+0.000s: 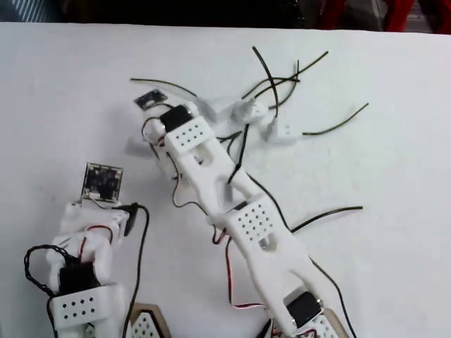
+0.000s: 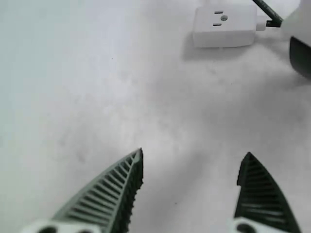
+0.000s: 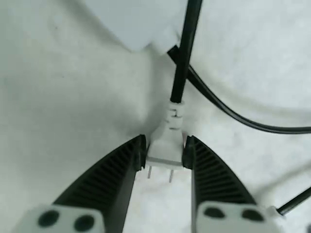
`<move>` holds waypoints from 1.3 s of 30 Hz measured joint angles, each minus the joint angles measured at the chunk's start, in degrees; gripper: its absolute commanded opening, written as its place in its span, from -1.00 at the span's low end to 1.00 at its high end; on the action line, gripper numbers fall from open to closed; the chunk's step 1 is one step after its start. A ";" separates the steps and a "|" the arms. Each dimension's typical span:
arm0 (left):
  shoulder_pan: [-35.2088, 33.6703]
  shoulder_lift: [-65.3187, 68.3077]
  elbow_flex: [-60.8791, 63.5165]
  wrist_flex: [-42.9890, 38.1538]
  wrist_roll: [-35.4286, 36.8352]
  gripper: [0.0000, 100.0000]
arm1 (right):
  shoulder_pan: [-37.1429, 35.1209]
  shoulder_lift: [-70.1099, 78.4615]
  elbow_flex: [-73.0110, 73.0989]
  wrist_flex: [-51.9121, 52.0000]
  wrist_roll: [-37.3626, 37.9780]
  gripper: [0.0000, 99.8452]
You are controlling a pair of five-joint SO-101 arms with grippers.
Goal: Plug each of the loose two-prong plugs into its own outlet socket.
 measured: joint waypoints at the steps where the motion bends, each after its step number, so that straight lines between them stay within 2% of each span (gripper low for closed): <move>1: 0.00 0.00 0.00 0.00 0.00 -0.38 | 0.09 0.26 0.00 0.09 0.00 -0.80; 5: 0.00 0.00 0.00 0.00 0.00 -0.38 | 0.26 0.97 -0.35 0.18 0.00 -0.97; 11: 0.00 0.00 0.00 0.00 0.00 -0.38 | 0.35 0.97 -0.53 0.18 0.00 -0.96; 13: 0.00 0.00 0.00 0.00 0.00 -0.38 | 0.35 0.97 -0.53 0.18 0.00 -0.93; 18: 0.00 0.00 0.00 0.00 0.00 -0.38 | 0.18 -0.53 2.02 0.18 -0.09 -0.66; 29: 0.00 0.00 0.00 0.00 0.00 -0.38 | -2.73 -17.85 22.24 0.18 0.00 -0.72; 39: 0.00 0.00 0.00 0.00 0.00 -0.38 | -3.25 -19.78 26.64 -6.15 0.00 -0.73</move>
